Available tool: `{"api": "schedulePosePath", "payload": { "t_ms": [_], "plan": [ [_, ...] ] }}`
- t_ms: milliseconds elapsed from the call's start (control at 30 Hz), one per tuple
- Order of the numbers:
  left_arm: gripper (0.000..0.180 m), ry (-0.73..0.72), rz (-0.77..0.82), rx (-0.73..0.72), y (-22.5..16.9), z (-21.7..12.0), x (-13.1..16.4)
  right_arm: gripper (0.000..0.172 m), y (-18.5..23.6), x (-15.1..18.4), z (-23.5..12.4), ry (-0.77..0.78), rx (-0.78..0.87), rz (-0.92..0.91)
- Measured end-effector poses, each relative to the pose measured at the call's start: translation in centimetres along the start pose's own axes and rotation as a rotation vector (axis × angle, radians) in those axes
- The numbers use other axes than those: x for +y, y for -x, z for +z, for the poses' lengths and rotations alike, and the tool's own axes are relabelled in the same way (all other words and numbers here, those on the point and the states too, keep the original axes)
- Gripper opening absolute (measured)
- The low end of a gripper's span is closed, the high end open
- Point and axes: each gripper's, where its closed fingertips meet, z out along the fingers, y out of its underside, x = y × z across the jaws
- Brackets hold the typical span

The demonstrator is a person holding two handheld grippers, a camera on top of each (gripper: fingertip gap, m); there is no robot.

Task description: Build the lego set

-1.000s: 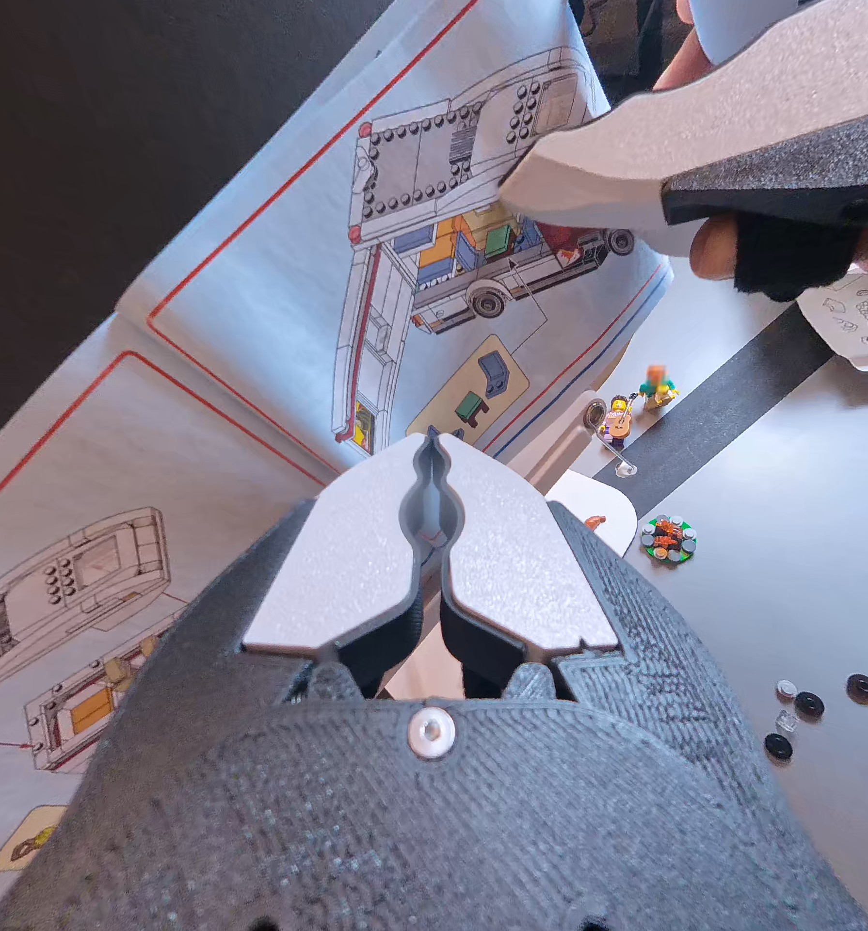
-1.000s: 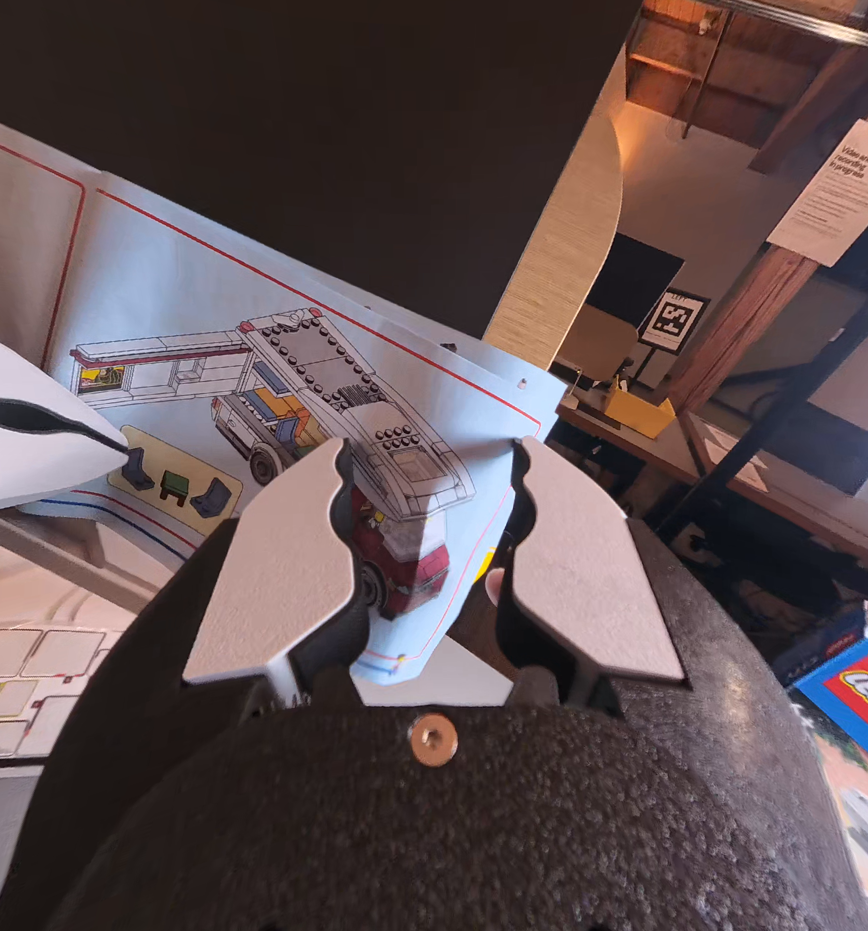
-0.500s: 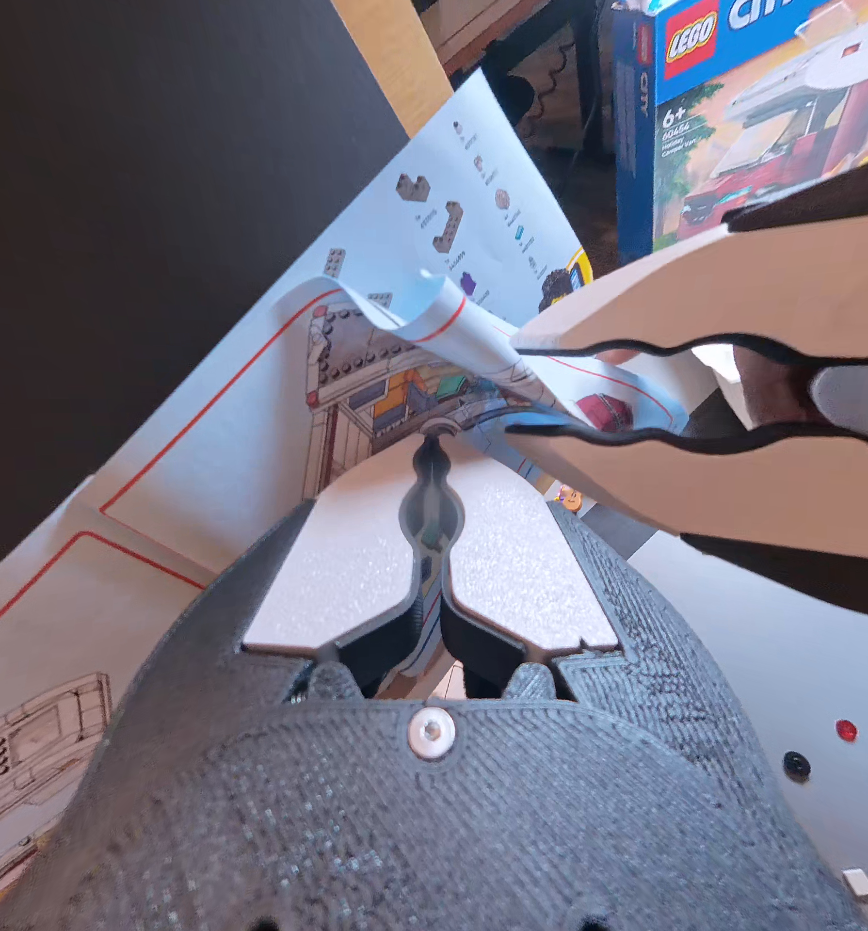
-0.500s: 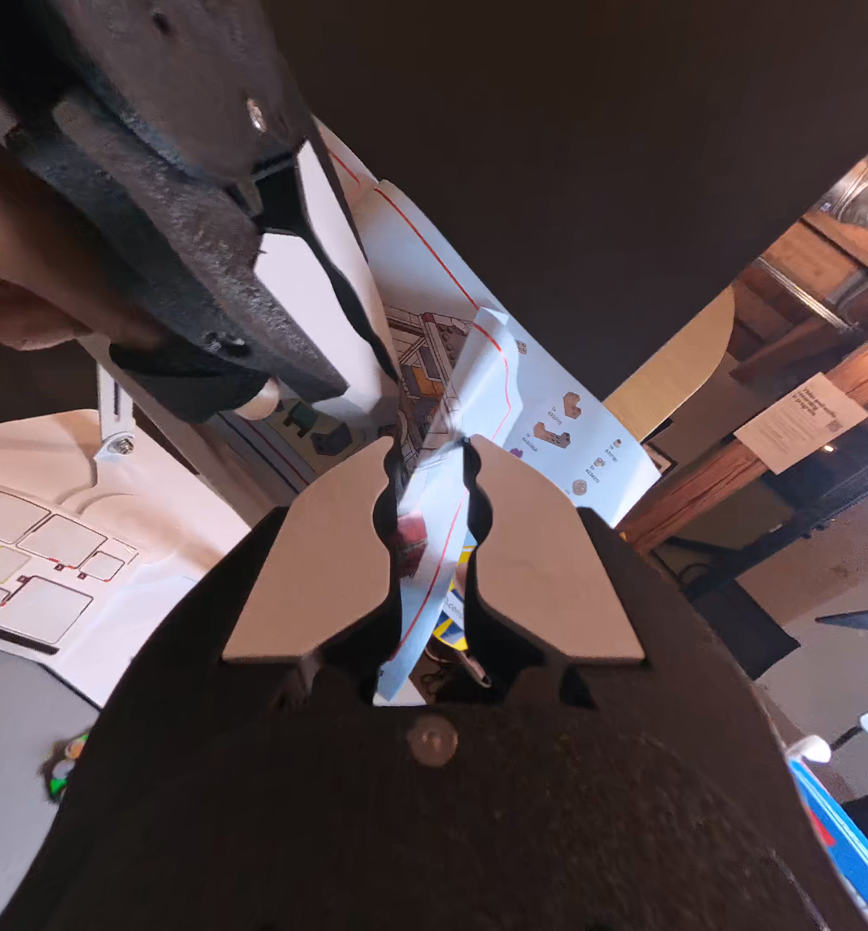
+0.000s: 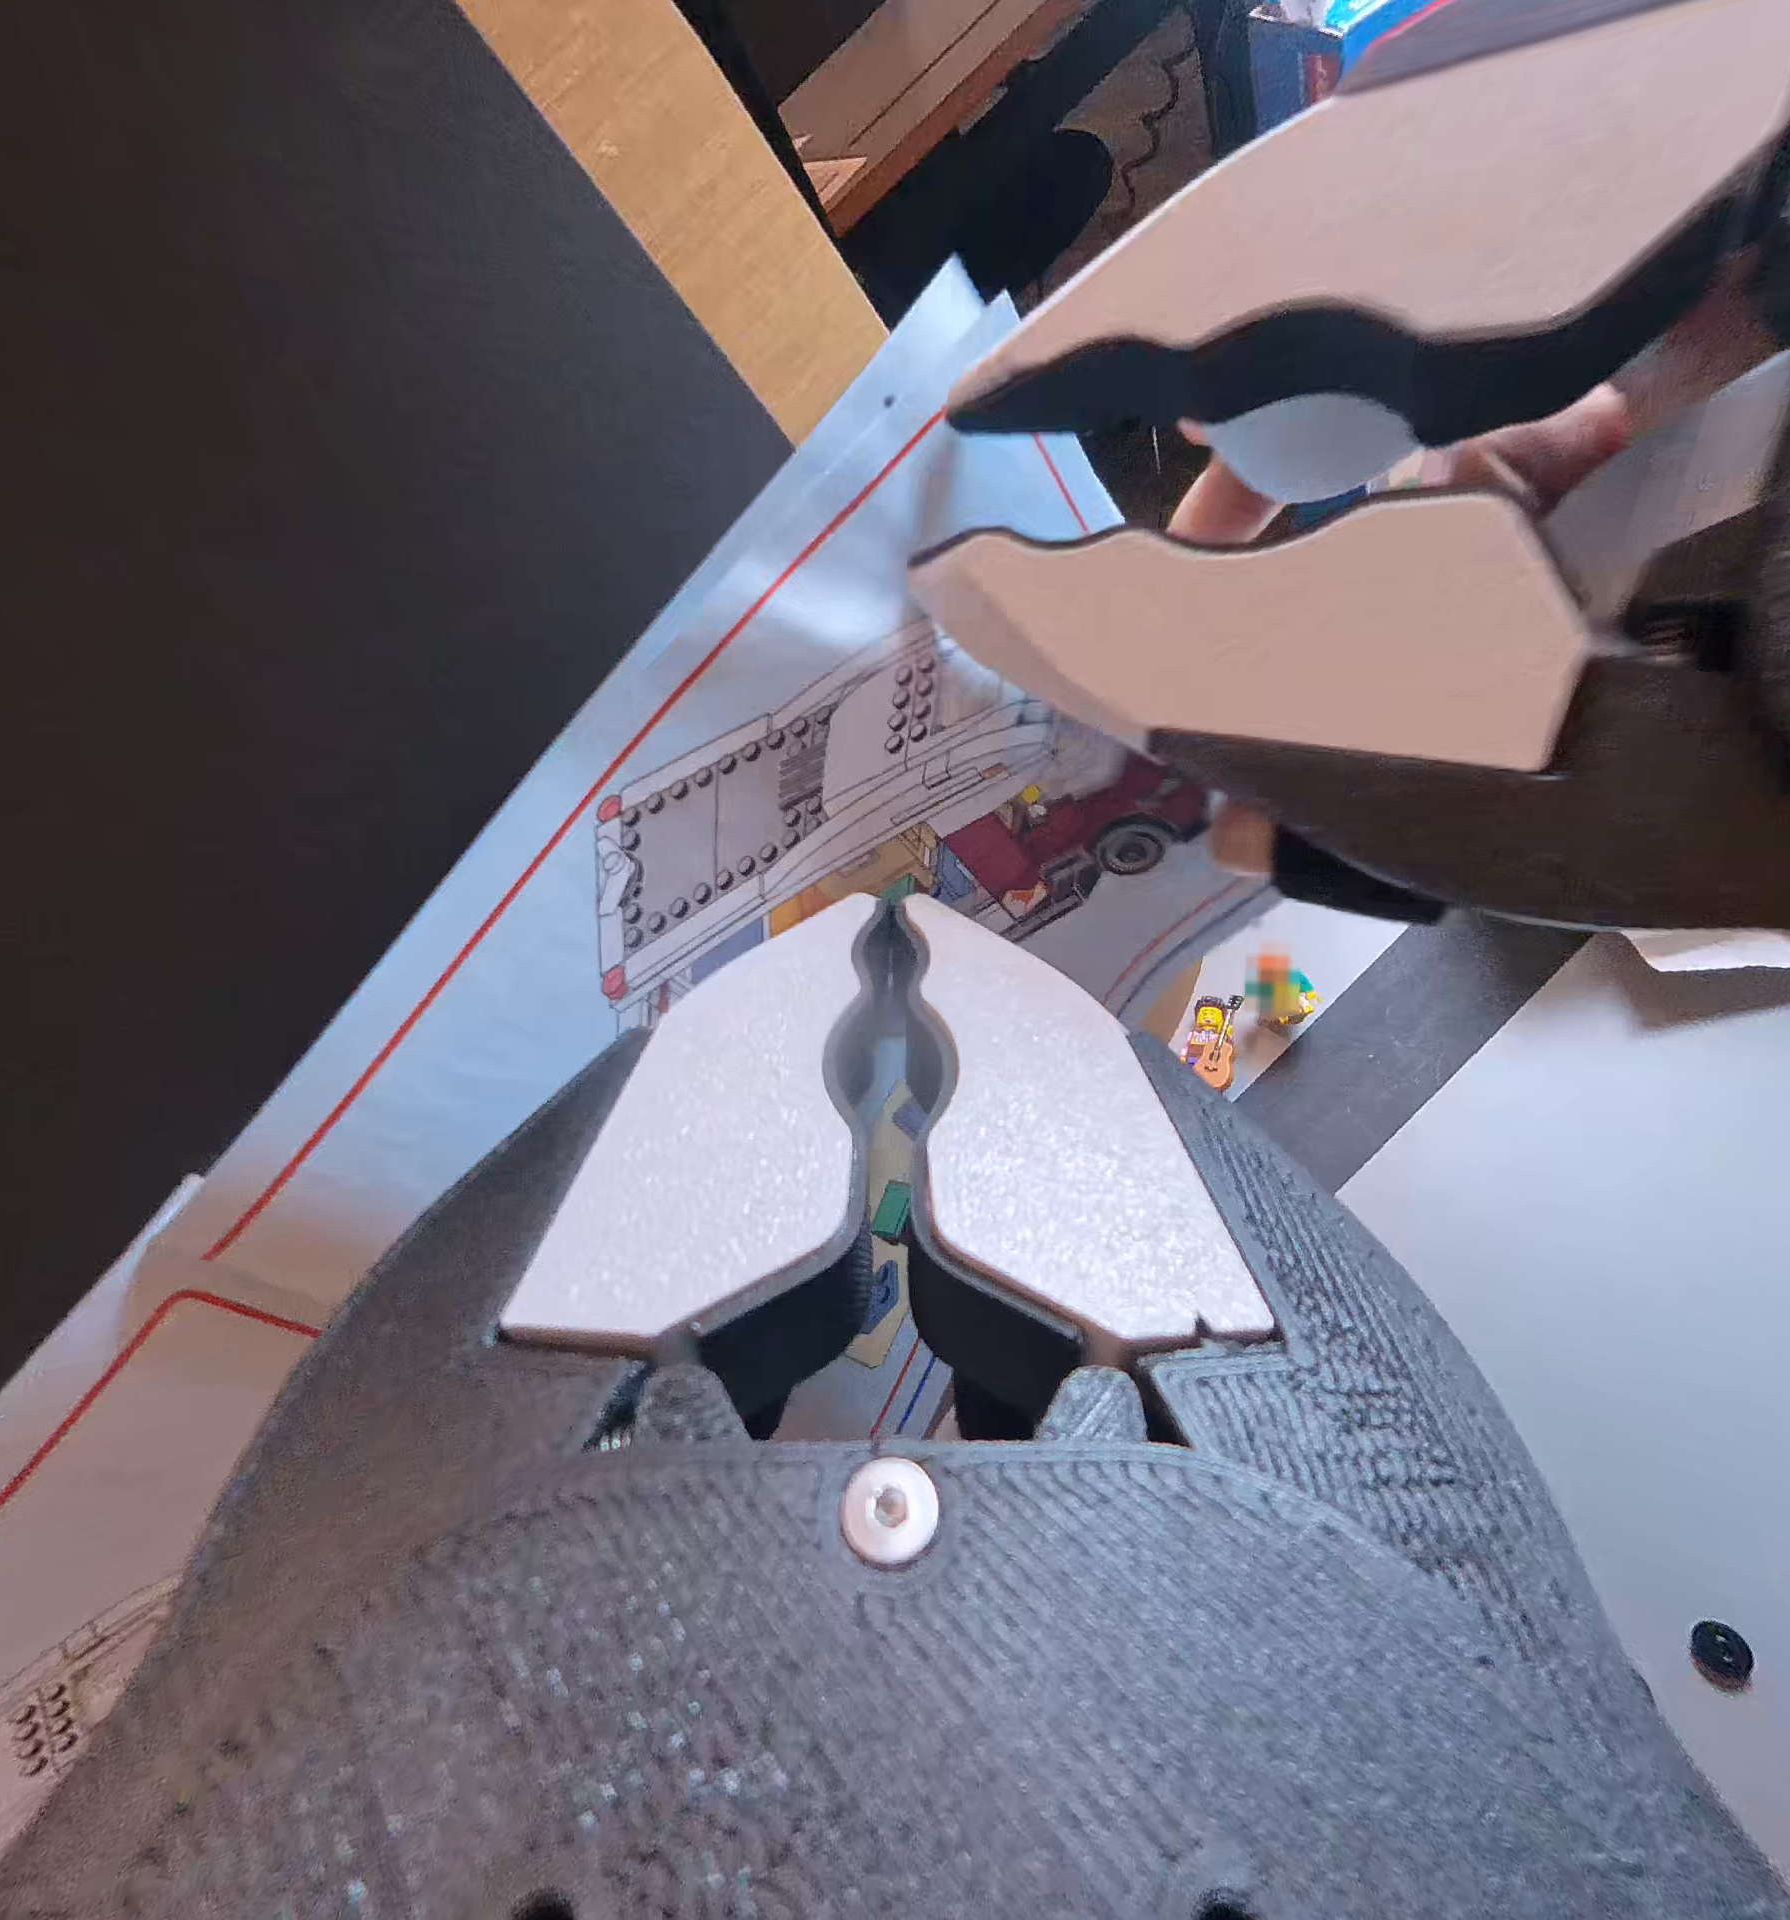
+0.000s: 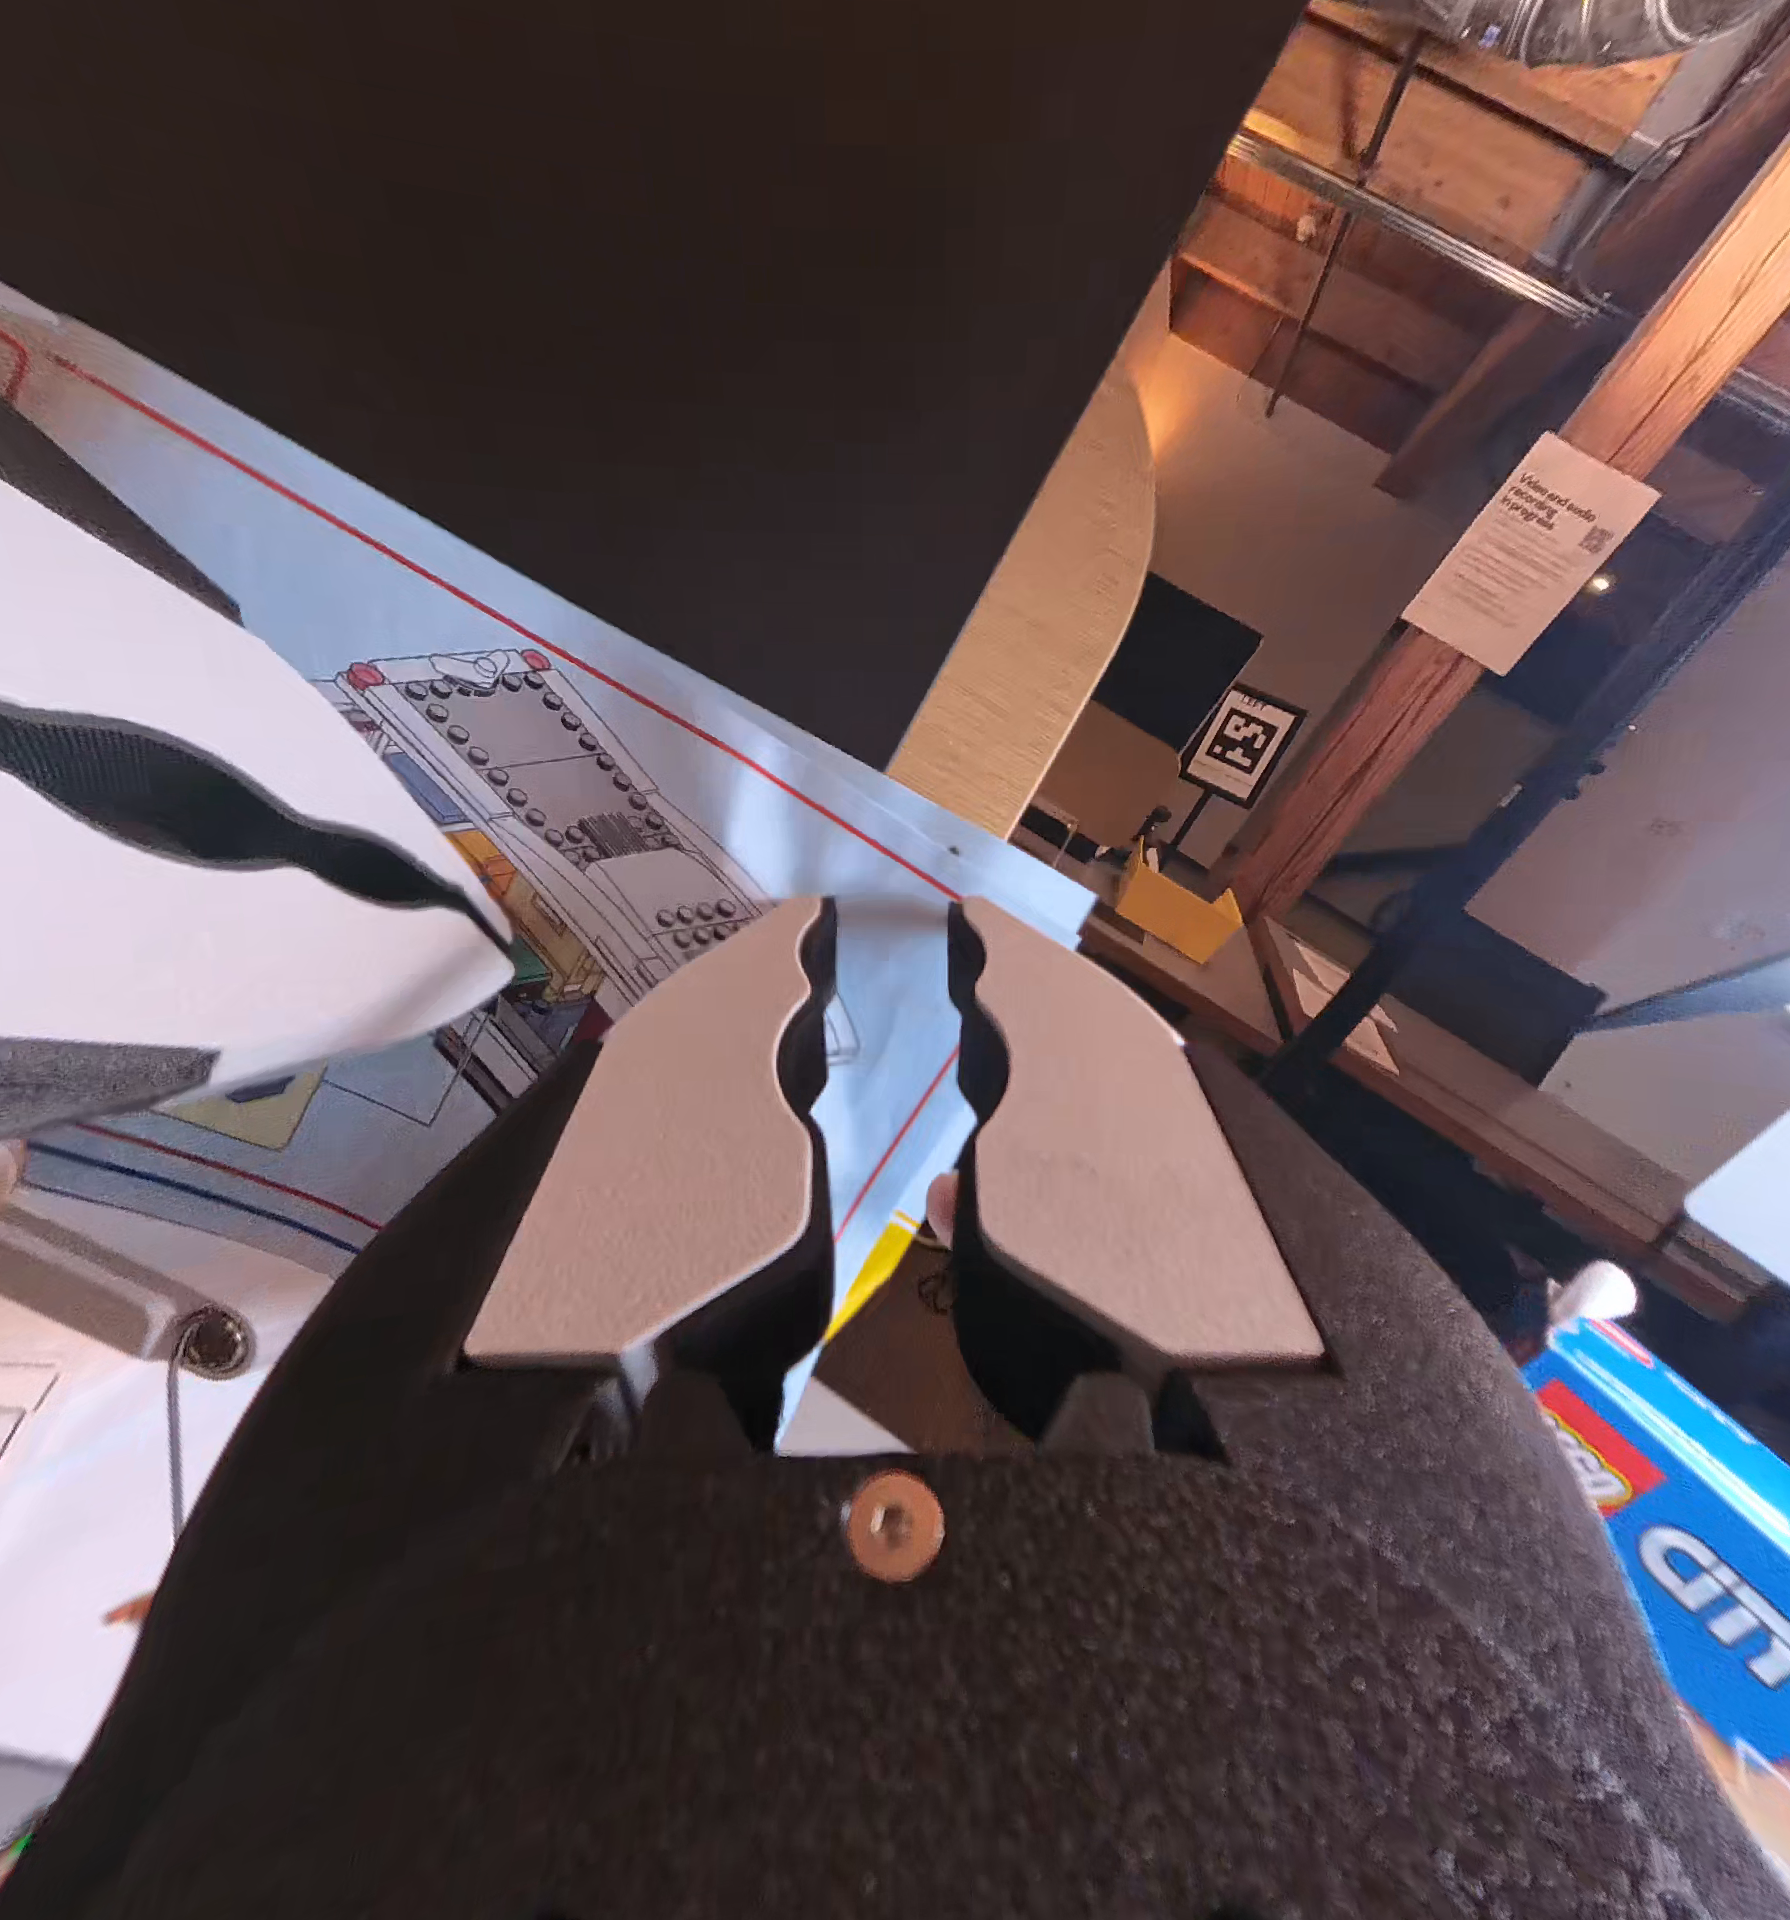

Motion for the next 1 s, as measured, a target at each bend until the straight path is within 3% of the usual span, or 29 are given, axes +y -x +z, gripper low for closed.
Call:
{"api": "schedulePosePath", "payload": {
  "t_ms": [233,433,567,767,867,1000],
  "plan": [
    [0.000,0.024,0.012,0.007,-0.1,0.0,1.0,0.045,-0.4,0.0,0.4,-0.030,-0.031,0.115],
    [0.000,0.027,0.010,0.007,-0.2,0.3,0.9,0.030,0.4,-0.1,0.4,-0.015,-0.056,0.073],
    [0.000,0.029,0.013,0.008,-0.3,0.3,0.9,0.008,1.0,0.5,0.0,0.003,-0.080,0.052],
    [0.000,0.022,0.007,0.022,-0.3,0.1,0.9,0.003,2.3,-0.5,-2.2,-0.082,-0.154,0.036],
    [0.005,-0.055,-0.079,0.148,-1.1,-1.3,0.2,0.002,4.1,-1.1,-4.4,-0.143,-0.279,0.029],
    [0.028,-0.245,-0.396,0.467,-2.5,-6.0,-1.6,0.000,7.5,-1.8,-7.1,-0.168,-0.531,0.061]
  ]
}}
